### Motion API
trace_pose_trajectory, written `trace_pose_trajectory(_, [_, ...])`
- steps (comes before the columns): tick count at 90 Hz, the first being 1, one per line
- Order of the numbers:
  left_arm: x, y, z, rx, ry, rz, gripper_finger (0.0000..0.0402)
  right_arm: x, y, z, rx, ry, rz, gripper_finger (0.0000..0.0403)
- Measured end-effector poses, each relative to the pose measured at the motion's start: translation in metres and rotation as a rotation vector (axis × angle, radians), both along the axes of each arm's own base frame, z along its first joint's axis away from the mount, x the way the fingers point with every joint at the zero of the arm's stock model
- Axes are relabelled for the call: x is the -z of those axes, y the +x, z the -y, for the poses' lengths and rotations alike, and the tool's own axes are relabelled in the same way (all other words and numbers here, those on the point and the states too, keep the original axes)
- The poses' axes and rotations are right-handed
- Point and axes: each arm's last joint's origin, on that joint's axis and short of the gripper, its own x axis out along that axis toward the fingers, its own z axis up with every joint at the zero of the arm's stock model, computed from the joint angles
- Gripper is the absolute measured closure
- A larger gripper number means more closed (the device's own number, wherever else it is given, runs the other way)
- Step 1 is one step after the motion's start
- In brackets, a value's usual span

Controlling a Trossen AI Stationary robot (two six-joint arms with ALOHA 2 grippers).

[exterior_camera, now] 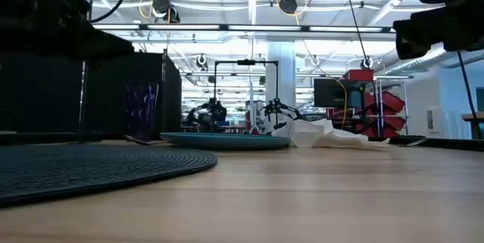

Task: Set table place
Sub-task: Move the blue placemat to the center of the table

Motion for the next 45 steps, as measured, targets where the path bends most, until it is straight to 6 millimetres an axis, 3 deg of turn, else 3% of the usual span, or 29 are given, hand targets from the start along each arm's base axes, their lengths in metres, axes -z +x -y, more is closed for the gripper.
trace_pose_trajectory(12, [-0.008, 0.0, 0.0, 0.001, -0.004, 0.09, 0.0318, -0.014, -0.002, 0.0, 0.0, 0.063, 0.133, 0.028])
trace_pose_trajectory(32, [-0.037, -0.006, 0.001, 0.013, -0.001, 0.394, 0.0318, -0.03, -0.004, 0.001, 0.021, 0.08, 0.3, 0.028])
trace_pose_trajectory(45, [-0.053, -0.01, 0.001, -0.017, 0.008, 0.455, 0.0318, -0.035, -0.003, 0.004, 0.104, 0.121, 0.353, 0.028])
